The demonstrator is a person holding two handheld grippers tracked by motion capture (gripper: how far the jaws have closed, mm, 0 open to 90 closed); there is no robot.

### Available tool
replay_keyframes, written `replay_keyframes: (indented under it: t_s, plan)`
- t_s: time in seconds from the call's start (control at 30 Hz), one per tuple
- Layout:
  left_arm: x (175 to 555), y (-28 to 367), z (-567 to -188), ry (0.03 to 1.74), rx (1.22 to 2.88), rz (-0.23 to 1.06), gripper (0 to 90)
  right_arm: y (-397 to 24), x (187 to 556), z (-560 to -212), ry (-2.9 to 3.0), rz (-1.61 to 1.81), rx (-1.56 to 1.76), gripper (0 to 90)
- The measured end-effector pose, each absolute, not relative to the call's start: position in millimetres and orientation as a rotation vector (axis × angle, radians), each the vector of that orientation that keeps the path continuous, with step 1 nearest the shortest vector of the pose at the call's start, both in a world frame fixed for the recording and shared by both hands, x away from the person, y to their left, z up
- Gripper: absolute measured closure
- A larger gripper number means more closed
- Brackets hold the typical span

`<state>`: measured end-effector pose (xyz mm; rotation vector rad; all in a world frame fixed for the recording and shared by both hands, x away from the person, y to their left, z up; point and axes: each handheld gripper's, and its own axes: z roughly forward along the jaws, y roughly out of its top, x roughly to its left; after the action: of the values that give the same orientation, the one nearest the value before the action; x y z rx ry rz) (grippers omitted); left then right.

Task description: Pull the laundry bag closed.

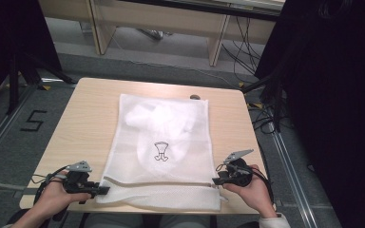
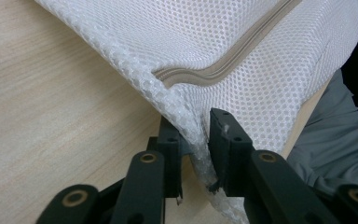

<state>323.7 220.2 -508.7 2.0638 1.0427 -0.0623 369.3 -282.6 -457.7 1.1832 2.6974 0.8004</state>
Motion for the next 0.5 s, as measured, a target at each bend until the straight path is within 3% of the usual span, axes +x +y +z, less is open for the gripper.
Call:
replay_keyframes:
  t_s: [0.17,0.5]
  plan:
    - [323.5,223.0,-506.4,1.051,2.062,-0.044,66.2,-285.2,373.9,-461.2,2.534,0.952,1.263,53.0]
    - [328.4,244.4,-504.3,1.113,1.988,0.129,42.2,-286.6,376.7,-464.5,2.408,1.002,1.294,48.5]
